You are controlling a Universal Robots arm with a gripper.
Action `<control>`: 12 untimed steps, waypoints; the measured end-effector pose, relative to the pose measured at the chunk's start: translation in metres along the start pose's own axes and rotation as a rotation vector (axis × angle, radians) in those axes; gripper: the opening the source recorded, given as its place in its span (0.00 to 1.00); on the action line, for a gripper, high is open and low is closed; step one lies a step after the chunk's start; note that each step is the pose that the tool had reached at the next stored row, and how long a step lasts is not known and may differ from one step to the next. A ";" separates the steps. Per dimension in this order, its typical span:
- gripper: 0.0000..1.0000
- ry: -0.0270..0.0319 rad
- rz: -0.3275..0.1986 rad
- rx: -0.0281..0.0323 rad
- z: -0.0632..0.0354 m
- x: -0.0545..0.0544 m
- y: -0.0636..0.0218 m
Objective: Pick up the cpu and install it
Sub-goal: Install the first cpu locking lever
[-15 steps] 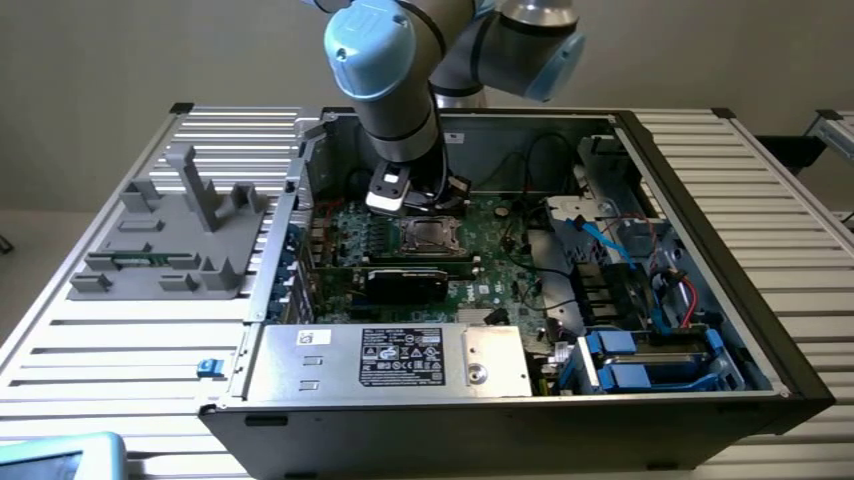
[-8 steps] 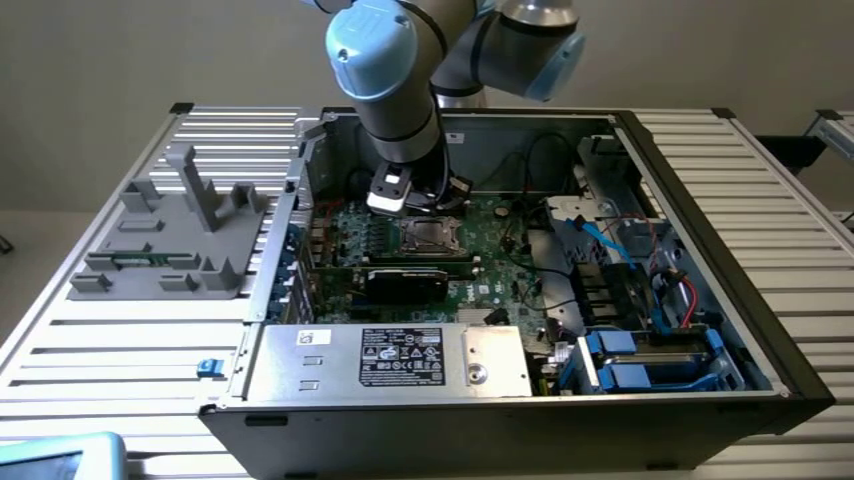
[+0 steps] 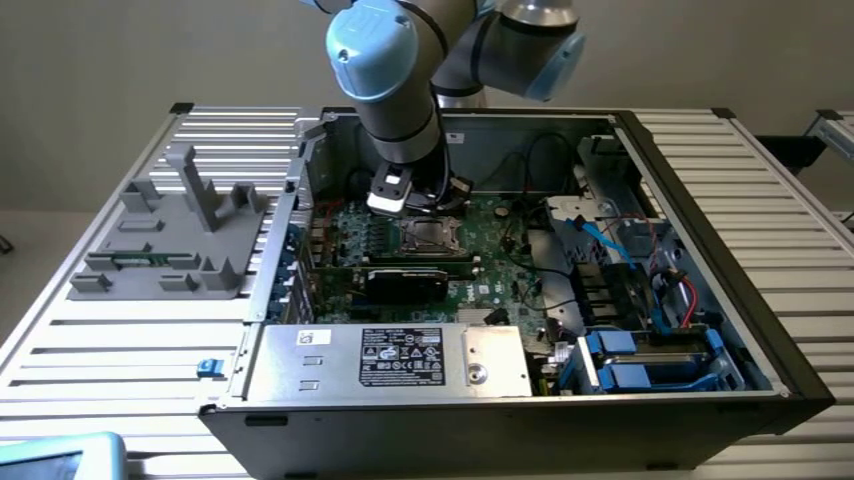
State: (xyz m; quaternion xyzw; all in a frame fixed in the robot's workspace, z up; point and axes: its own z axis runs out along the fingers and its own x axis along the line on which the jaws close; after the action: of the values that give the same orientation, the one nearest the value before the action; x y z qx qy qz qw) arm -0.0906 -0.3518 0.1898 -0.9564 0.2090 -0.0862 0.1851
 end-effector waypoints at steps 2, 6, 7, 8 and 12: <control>0.11 0.0000 0.000 -0.0001 0.0002 0.001 -0.0004; 0.11 0.0000 0.000 -0.0001 0.0007 0.003 -0.0011; 0.11 0.0001 0.000 0.0001 0.0008 0.003 -0.0012; 0.11 0.0000 0.000 0.0000 0.0009 0.003 -0.0013; 0.11 0.0000 0.000 0.0001 0.0011 0.004 -0.0015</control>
State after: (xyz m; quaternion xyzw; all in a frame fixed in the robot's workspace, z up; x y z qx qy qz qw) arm -0.0864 -0.3518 0.1897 -0.9564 0.2090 -0.0862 0.1852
